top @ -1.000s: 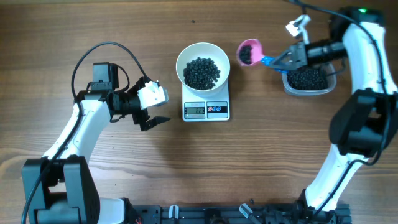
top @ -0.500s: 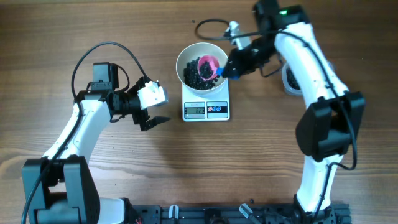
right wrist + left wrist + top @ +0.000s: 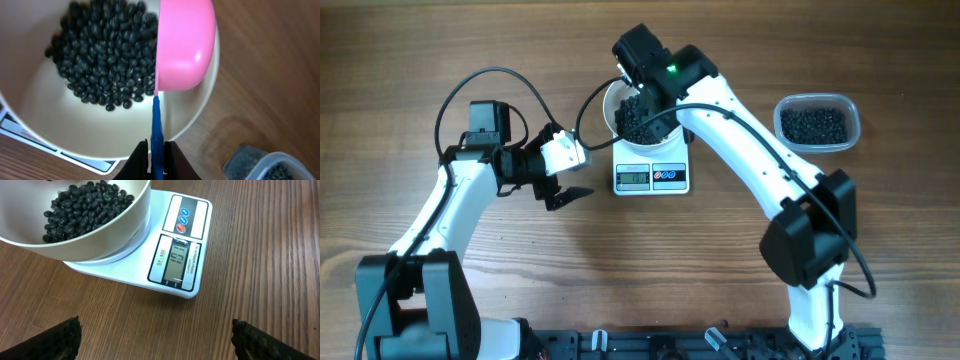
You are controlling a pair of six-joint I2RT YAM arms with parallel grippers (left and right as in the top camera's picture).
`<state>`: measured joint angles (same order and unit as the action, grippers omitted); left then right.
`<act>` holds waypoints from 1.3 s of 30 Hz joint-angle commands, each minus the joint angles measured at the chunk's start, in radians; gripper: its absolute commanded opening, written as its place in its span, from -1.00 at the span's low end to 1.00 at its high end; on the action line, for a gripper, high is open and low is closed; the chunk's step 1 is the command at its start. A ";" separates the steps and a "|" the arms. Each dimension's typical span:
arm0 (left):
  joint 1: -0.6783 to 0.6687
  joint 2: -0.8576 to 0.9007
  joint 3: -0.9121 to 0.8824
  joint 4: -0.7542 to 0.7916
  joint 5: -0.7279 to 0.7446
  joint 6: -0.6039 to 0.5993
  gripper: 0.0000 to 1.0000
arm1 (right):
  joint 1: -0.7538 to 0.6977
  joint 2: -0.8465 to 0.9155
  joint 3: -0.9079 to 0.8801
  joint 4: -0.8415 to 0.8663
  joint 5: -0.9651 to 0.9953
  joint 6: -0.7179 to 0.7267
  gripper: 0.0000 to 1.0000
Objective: Scoop item into bowl and weigh 150g on scale
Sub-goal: 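Carry the filled scoop over the white bowl and tip beans in, then move the empty scoop back to the bean tub, then scoop black beans from the tub with the right gripper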
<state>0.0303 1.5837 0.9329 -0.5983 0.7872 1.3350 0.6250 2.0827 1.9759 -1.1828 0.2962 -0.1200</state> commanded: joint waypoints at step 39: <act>0.005 -0.020 -0.003 0.000 0.023 0.019 1.00 | -0.834 -0.253 -0.498 0.048 -0.217 -0.170 -0.91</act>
<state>0.0303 1.5837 0.9329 -0.5983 0.7876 1.3350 -0.2127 1.7847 1.4918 -1.1400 0.0425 -0.2401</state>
